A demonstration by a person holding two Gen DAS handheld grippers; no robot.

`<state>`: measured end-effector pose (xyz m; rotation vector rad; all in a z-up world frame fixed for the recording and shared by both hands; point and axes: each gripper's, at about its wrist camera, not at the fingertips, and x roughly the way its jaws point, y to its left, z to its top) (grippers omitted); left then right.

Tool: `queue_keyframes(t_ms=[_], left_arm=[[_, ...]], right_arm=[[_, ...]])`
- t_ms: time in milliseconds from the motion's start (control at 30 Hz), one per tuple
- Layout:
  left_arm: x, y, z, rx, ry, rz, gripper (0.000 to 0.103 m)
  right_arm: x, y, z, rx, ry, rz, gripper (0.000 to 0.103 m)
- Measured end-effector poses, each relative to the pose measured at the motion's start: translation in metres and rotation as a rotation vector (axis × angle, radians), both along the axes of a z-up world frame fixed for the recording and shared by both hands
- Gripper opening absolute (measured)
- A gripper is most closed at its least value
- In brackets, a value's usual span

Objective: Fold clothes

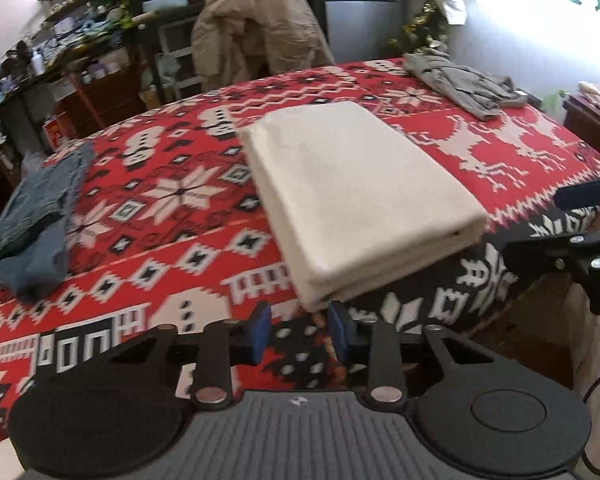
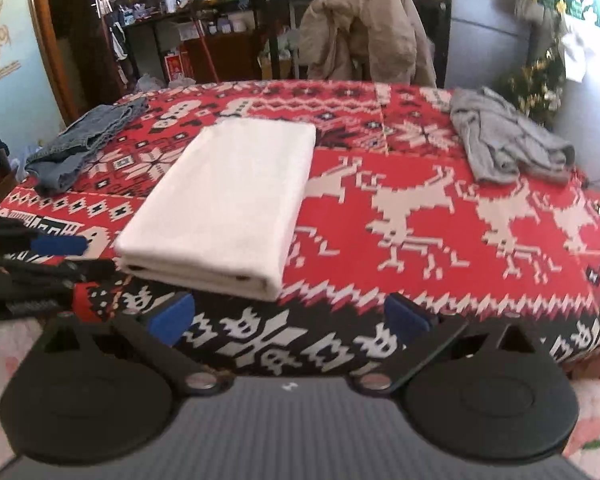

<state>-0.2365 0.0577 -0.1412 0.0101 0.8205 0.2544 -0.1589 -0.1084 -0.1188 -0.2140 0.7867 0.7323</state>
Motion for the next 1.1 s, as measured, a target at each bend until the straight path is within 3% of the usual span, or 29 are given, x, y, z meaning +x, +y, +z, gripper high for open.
queue_keyframes(t_ms=[67, 200, 300, 367, 500, 667, 867, 1033, 1100], left_arm=[[0.002, -0.004, -0.004, 0.022, 0.003, 0.001, 0.032], [0.005, 0.001, -0.008, -0.005, -0.016, 0.049, 0.032], [0.003, 0.011, -0.006, -0.088, -0.065, 0.099, 0.024], [-0.001, 0.014, -0.006, -0.145, -0.104, 0.115, 0.009], [-0.003, 0.005, -0.006, -0.131, -0.139, 0.135, 0.007], [0.004, 0.000, -0.012, -0.094, -0.112, 0.119, 0.011], [-0.005, -0.004, -0.009, -0.069, -0.139, 0.104, 0.005], [-0.013, 0.003, -0.005, -0.154, -0.102, 0.115, 0.001], [-0.020, 0.011, 0.002, -0.186, -0.126, 0.136, 0.001]], right_arm=[[-0.001, 0.000, 0.001, 0.005, 0.004, 0.003, 0.102], [0.000, -0.001, 0.001, 0.009, 0.016, -0.003, 0.102], [0.001, -0.002, 0.002, 0.014, 0.022, -0.008, 0.102], [0.003, -0.003, 0.001, 0.016, 0.030, -0.012, 0.102], [0.004, -0.004, -0.002, 0.018, 0.052, -0.018, 0.102], [0.003, -0.003, -0.006, 0.022, 0.073, -0.019, 0.102], [0.001, -0.001, -0.008, 0.024, 0.080, -0.013, 0.102], [0.002, -0.001, -0.010, 0.030, 0.093, -0.021, 0.102], [0.002, -0.001, -0.010, 0.032, 0.094, -0.023, 0.102]])
